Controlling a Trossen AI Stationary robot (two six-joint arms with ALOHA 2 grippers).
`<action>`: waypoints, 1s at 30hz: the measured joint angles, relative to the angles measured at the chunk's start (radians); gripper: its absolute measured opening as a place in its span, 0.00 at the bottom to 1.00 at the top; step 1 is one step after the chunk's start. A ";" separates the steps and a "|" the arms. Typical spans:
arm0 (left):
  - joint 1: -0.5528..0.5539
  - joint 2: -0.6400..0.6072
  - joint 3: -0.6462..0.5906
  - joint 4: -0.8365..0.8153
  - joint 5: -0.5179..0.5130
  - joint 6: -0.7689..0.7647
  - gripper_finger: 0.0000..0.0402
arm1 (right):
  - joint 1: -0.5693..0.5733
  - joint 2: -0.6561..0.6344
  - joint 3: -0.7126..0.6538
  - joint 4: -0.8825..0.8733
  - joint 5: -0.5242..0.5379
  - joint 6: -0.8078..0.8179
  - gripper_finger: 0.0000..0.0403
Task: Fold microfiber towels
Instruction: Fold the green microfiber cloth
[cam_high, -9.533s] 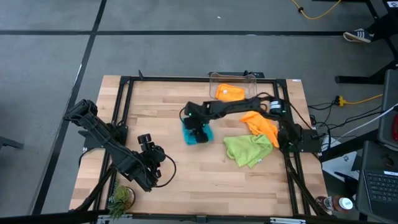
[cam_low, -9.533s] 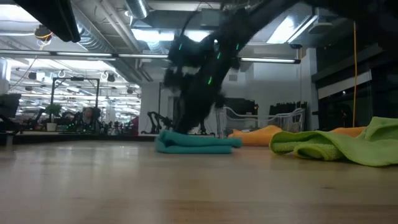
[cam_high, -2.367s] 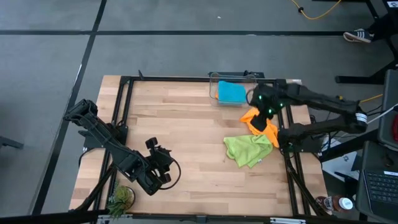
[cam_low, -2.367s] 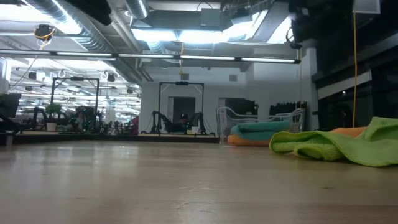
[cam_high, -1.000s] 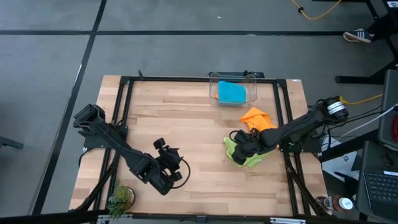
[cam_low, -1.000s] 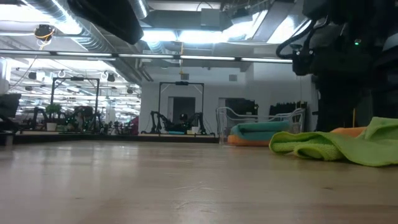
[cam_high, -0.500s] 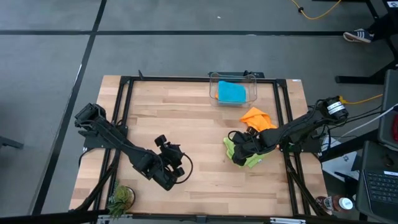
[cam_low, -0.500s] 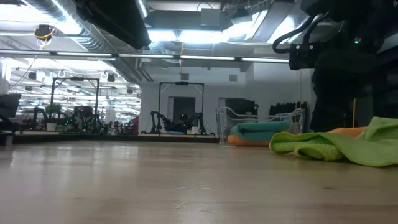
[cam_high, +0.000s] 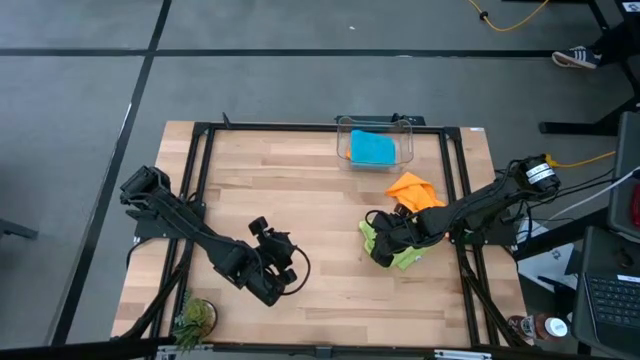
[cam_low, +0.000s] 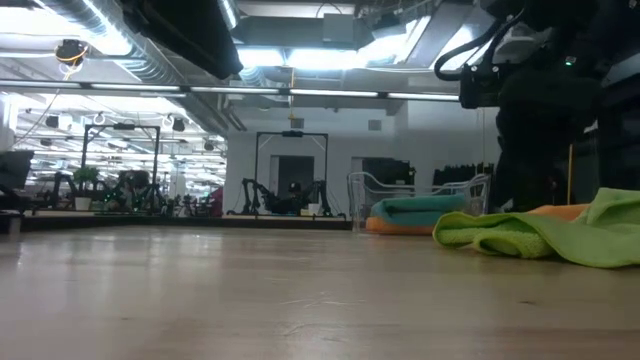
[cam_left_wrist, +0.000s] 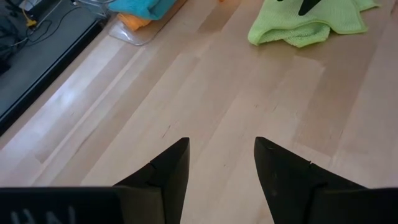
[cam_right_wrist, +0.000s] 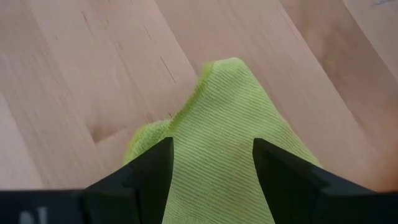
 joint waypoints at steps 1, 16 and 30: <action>0.000 0.000 0.000 0.000 0.000 0.000 0.43 | 0.000 0.000 0.000 0.000 0.000 -0.001 0.55; -0.002 0.000 0.000 0.000 0.000 0.000 0.43 | 0.000 0.004 0.000 0.029 -0.104 -0.011 0.55; -0.002 0.000 0.000 0.000 0.000 -0.001 0.43 | -0.002 0.180 0.004 0.056 -0.094 -0.010 0.55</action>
